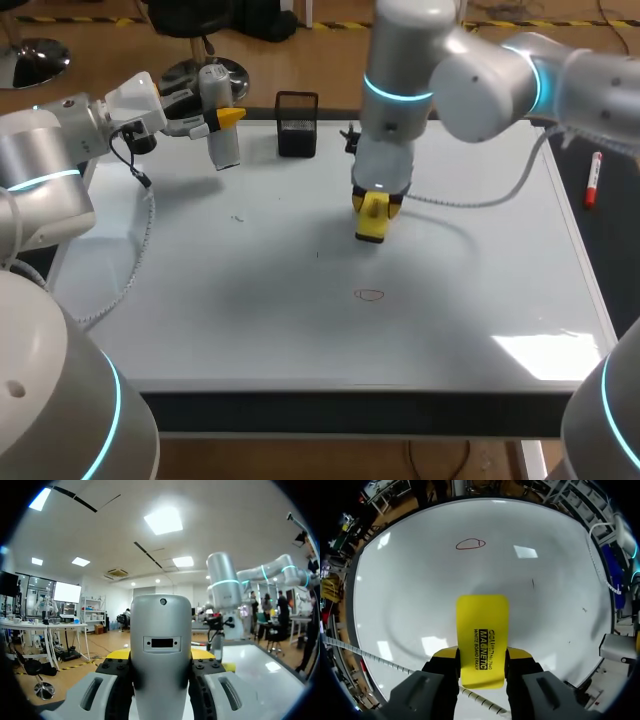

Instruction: Pick up the inspection probe, press it on each red-marked spot on the whiteboard one by one, put down the probe, pick up the eraser, and wipe off all the red marks.

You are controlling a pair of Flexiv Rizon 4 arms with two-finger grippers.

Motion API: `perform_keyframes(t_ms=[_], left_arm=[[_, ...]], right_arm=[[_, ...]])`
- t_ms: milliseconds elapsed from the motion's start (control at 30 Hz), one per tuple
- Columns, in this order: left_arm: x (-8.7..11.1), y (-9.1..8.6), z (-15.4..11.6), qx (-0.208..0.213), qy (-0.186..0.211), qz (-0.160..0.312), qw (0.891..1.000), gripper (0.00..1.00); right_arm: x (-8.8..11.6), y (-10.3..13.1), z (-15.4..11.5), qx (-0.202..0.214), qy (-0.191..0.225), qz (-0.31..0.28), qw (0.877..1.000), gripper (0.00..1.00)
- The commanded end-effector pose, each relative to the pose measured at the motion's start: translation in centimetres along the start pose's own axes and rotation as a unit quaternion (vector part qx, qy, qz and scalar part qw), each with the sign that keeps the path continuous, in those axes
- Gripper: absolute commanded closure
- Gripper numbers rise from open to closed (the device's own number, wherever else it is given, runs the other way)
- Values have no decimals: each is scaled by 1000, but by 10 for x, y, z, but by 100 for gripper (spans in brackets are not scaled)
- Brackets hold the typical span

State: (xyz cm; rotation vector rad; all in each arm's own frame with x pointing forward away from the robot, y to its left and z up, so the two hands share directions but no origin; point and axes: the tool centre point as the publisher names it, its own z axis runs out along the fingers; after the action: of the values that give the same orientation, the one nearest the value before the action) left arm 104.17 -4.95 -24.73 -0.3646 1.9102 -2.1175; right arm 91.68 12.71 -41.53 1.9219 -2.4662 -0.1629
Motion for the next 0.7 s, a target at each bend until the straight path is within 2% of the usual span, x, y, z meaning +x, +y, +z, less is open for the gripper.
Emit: perform_keyframes(t_ms=[33, 700], left_arm=[[0, 0, 1, 1, 0, 1, 1000, 100], [0, 0, 1, 1, 0, 1, 1000, 100]], right_arm=[[0, -3, 8, -4, 4, 0, 1000, 100], [30, -1, 23, -17, 25, 16, 999, 100]])
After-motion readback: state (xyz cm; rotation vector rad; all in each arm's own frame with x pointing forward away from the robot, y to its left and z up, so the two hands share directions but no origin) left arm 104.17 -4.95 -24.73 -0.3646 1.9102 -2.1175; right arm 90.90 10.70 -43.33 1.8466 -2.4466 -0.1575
